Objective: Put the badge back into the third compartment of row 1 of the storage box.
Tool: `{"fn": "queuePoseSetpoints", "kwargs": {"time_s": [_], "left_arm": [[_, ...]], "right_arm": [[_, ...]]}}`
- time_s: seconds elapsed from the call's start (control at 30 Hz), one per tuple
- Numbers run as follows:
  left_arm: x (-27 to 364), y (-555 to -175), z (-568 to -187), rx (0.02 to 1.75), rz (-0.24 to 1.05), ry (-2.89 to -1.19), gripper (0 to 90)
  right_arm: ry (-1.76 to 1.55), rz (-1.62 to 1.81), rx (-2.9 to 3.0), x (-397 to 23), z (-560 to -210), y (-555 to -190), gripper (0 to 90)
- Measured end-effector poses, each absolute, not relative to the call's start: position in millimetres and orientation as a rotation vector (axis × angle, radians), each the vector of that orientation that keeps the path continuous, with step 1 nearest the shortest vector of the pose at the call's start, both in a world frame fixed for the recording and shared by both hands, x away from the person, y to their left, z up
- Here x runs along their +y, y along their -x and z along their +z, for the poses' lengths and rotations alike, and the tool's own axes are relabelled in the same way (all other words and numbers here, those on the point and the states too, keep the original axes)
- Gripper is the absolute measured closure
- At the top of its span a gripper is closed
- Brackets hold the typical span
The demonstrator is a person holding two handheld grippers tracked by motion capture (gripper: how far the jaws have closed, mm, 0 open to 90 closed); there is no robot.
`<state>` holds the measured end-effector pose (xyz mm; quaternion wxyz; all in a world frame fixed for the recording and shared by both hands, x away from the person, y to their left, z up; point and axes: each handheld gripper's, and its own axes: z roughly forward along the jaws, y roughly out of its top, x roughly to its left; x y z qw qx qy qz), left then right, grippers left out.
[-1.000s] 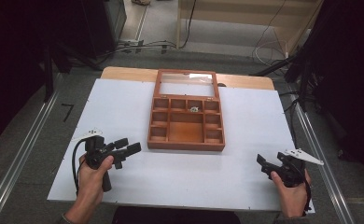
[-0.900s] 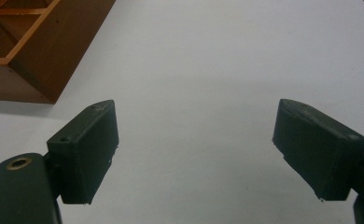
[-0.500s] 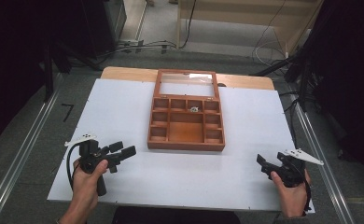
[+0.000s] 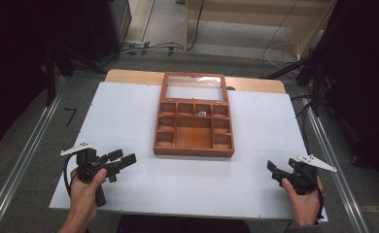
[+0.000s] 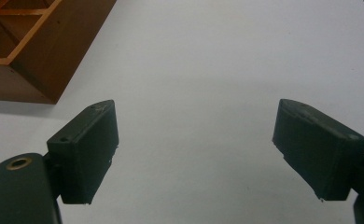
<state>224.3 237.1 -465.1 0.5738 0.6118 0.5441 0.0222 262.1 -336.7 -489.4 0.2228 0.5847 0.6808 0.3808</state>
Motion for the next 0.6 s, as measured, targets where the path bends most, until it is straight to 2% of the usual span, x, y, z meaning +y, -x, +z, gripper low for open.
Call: {"fn": "queuePoseSetpoints", "kwargs": {"time_s": [0.6], "left_arm": [[250.5,-217.6,-470.2,1.306,0.064,-1.406,14.5]], "right_arm": [[-1.612,1.054,1.885,-335.4,-489.2,-263.3,12.8]]}}
